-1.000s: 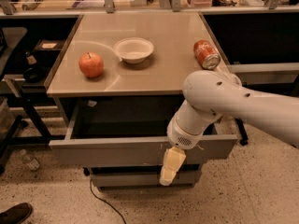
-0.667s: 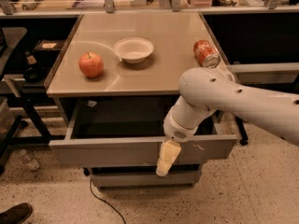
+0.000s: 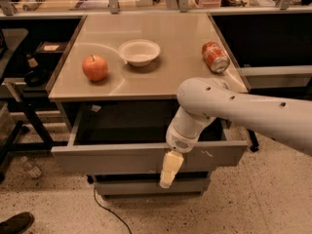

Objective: Open top drawer

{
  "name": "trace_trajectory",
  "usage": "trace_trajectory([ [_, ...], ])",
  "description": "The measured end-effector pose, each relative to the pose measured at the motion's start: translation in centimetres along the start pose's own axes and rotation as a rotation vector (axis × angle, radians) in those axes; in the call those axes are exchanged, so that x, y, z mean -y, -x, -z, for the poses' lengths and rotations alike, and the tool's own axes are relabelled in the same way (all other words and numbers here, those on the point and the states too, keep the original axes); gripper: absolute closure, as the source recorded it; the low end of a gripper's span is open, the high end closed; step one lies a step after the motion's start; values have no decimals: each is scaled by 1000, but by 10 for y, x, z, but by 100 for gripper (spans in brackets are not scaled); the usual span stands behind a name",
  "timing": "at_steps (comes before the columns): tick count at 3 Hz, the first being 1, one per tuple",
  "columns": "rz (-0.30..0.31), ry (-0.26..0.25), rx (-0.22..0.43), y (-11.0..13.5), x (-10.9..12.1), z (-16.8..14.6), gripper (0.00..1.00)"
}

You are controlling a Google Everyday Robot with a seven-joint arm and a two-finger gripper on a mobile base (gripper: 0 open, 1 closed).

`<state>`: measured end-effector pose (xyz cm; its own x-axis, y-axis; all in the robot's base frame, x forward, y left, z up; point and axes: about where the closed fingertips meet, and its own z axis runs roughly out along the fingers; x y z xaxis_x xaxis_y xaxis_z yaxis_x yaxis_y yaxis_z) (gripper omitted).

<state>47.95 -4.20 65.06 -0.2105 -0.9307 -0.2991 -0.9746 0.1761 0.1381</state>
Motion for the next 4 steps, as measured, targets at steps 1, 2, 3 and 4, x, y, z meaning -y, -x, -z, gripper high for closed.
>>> trace_trajectory([
  [1, -33, 81, -38, -10, -22, -7, 0],
  [2, -43, 109, -43, -11, -30, -5, 0],
  [3, -82, 181, -32, -19, -64, 11, 0],
  [4, -85, 185, -31, -19, -65, 11, 0],
])
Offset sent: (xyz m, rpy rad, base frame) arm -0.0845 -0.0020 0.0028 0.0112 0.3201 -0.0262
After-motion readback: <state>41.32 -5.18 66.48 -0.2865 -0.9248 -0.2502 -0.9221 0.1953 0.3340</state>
